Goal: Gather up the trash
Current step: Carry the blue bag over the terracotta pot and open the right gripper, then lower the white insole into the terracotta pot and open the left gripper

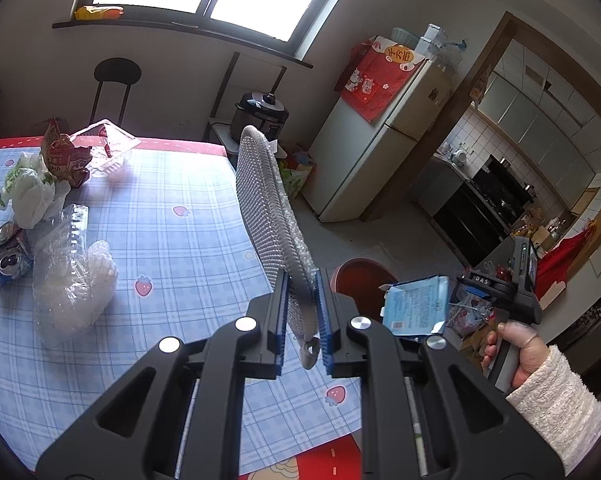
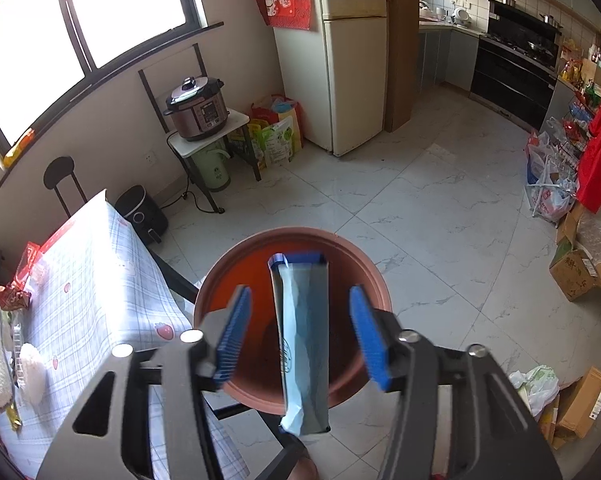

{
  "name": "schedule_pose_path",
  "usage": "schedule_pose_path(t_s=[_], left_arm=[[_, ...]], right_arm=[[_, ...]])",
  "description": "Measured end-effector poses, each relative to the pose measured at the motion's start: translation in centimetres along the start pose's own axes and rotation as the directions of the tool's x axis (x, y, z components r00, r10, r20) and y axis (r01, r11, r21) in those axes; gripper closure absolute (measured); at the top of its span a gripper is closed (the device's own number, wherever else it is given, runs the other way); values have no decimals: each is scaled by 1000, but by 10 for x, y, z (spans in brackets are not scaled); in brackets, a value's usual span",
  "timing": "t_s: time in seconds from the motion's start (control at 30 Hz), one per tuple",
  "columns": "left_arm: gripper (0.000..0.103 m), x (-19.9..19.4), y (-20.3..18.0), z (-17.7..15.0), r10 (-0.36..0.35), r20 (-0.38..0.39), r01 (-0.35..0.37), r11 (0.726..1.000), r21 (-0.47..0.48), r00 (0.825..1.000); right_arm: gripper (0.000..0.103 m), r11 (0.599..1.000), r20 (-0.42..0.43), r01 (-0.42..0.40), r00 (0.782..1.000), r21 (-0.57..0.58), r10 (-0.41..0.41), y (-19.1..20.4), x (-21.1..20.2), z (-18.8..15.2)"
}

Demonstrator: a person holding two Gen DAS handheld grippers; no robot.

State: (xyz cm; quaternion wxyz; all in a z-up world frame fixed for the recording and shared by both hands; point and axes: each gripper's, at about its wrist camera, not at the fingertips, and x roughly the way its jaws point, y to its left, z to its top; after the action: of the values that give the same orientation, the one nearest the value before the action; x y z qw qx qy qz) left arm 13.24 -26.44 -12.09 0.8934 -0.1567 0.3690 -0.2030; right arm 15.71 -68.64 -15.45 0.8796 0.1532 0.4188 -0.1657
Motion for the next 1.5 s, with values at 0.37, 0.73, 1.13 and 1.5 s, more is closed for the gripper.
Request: schedule_pose_path(t_s=[0.37, 0.73, 1.13, 1.5], left_arm=[[86, 20, -32, 9, -61, -27, 63, 995, 77, 998], [86, 111, -115, -3, -210, -223, 250, 953, 172, 952], [85, 264, -194, -41, -192, -454, 302, 936, 182, 870], [31, 294, -204, -44, -188, -441, 296, 936, 190, 878]], right_arm=[[6, 999, 216, 11, 976, -36, -3, 0, -105, 1], [6, 997, 298, 36, 953, 63, -53, -43, -179, -11], [6, 988, 343, 49, 934, 145, -97, -84, -214, -14], [6, 982, 334, 45, 937, 183, -106, -97, -217, -18]])
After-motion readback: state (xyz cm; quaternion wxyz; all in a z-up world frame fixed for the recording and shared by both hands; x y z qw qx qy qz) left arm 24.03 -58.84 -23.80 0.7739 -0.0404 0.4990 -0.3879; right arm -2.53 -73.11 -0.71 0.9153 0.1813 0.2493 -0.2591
